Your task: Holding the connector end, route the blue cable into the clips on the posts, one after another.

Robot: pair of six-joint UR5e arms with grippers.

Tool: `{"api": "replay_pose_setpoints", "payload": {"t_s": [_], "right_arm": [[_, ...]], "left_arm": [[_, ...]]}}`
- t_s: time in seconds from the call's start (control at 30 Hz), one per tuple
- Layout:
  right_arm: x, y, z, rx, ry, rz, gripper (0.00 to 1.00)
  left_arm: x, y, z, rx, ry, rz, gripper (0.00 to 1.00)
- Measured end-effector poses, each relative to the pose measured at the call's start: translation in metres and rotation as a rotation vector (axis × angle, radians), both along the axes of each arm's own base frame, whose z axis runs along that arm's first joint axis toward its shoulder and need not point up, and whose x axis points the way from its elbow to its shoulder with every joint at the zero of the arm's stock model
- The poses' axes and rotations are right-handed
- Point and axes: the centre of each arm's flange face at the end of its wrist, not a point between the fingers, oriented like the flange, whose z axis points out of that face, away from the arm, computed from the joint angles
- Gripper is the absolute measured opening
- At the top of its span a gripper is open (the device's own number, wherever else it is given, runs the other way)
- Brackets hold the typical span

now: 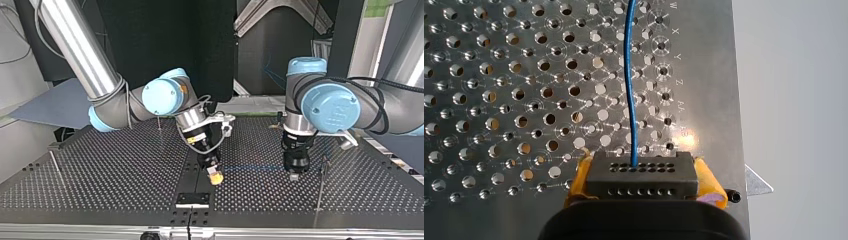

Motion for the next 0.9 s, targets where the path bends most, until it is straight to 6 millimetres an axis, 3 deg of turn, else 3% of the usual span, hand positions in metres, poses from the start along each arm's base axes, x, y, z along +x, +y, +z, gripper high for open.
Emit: {"api": "replay_pose_setpoints", "payload": {"t_s": [0.63, 0.9], "right_arm": [[-0.003, 0.000, -0.004, 0.017, 0.022, -0.002, 0.00], [-0.005, 0.001, -0.008, 0.035, 0.045, -0.005, 0.00]], "left_arm": [[-0.003, -0.006, -0.003, -0.027, 0.018, -0.017, 0.00], [-0.003, -0.017, -0.020, -0.028, 0.075, -0.028, 0.00]]}}
